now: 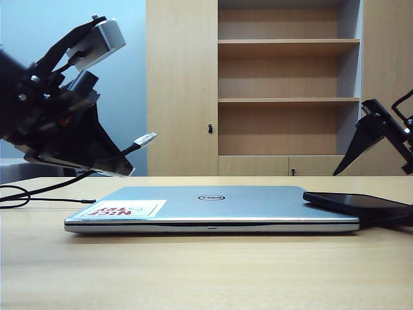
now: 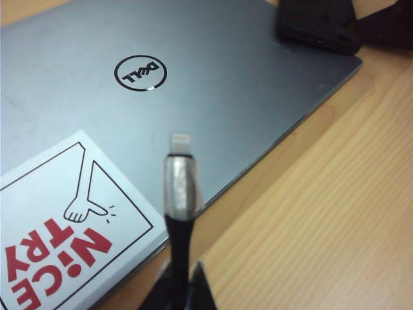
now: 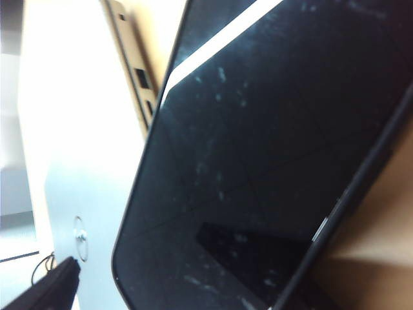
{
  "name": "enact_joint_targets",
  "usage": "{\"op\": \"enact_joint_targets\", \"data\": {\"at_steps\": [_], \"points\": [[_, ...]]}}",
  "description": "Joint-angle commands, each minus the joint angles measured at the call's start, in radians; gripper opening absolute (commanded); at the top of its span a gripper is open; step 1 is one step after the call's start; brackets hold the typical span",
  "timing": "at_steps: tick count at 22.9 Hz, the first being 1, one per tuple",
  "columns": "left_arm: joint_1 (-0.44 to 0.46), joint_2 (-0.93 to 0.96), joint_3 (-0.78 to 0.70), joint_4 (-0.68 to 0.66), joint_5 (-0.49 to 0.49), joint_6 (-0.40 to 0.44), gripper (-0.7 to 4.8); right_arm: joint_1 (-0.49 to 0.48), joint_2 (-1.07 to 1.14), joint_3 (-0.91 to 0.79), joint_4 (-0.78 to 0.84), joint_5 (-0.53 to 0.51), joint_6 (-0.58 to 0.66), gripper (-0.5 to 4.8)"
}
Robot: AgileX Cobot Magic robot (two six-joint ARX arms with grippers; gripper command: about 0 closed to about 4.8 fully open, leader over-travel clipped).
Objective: Pick up the charging cable and the phone, plug the charging cable into the charging port on the phone, and finally place them back on the table.
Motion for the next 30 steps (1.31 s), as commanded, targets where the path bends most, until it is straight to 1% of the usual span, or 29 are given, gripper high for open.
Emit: {"op": "enact_joint_targets", "data": {"at_steps": [1, 5, 7, 10, 14, 15, 16, 18, 19, 20, 21, 22, 23, 24, 26, 30], "points": [[-0.001, -0.002, 0.005, 0.016, 0.003, 0.002, -0.06, 0.000, 0.034, -0.006, -0.026, 0.021, 0.003, 4.17], [-0.001, -0.002, 0.005, 0.017, 0.003, 0.002, -0.06, 0.001, 0.039, -0.005, -0.016, 0.026, 0.003, 4.17], [-0.001, -0.002, 0.005, 0.018, 0.003, 0.002, -0.06, 0.001, 0.039, -0.005, -0.016, 0.051, 0.003, 4.17], [-0.001, -0.002, 0.005, 0.018, 0.003, 0.002, -0.06, 0.002, 0.039, -0.005, -0.016, 0.078, 0.003, 3.71], [-0.001, -0.002, 0.005, 0.021, 0.003, 0.002, -0.06, 0.002, 0.039, -0.005, -0.016, 0.084, 0.004, 3.49], [-0.001, -0.002, 0.005, 0.020, 0.003, 0.002, -0.06, 0.002, 0.039, -0.005, -0.016, 0.084, 0.005, 3.23], [-0.001, -0.002, 0.005, 0.020, 0.003, 0.002, -0.06, 0.001, 0.039, -0.005, -0.016, 0.085, 0.016, 2.86], [-0.001, -0.002, 0.005, 0.021, 0.003, 0.002, -0.06, 0.002, 0.039, -0.005, -0.016, 0.093, 0.019, 2.46], [-0.001, -0.002, 0.005, 0.021, 0.003, 0.002, -0.06, 0.002, 0.039, -0.005, -0.017, 0.101, 0.019, 2.36], [-0.001, -0.002, 0.004, 0.020, 0.003, 0.002, -0.06, 0.002, 0.039, -0.005, -0.017, 0.103, 0.019, 2.05], [-0.001, -0.002, 0.004, 0.020, 0.003, 0.002, -0.06, 0.002, 0.039, -0.005, -0.017, 0.103, 0.019, 1.49], [-0.001, -0.002, 0.004, 0.020, 0.003, 0.002, -0.06, 0.002, 0.039, -0.005, -0.017, 0.103, 0.018, 0.68], [-0.001, -0.002, 0.004, 0.020, 0.003, 0.001, -0.06, 0.002, 0.039, -0.005, -0.017, 0.108, 0.018, 0.23], [-0.001, -0.002, 0.004, 0.020, 0.003, 0.002, -0.06, 0.002, 0.039, -0.005, -0.016, 0.108, 0.018, 0.05], [-0.001, -0.002, 0.004, 0.021, 0.003, 0.002, -0.06, 0.002, 0.039, -0.005, -0.014, 0.108, 0.017, -0.01], [-0.001, -0.002, 0.004, 0.021, 0.003, 0.002, -0.06, 0.002, 0.016, -0.002, 0.032, 0.088, -0.109, -0.02]]}}
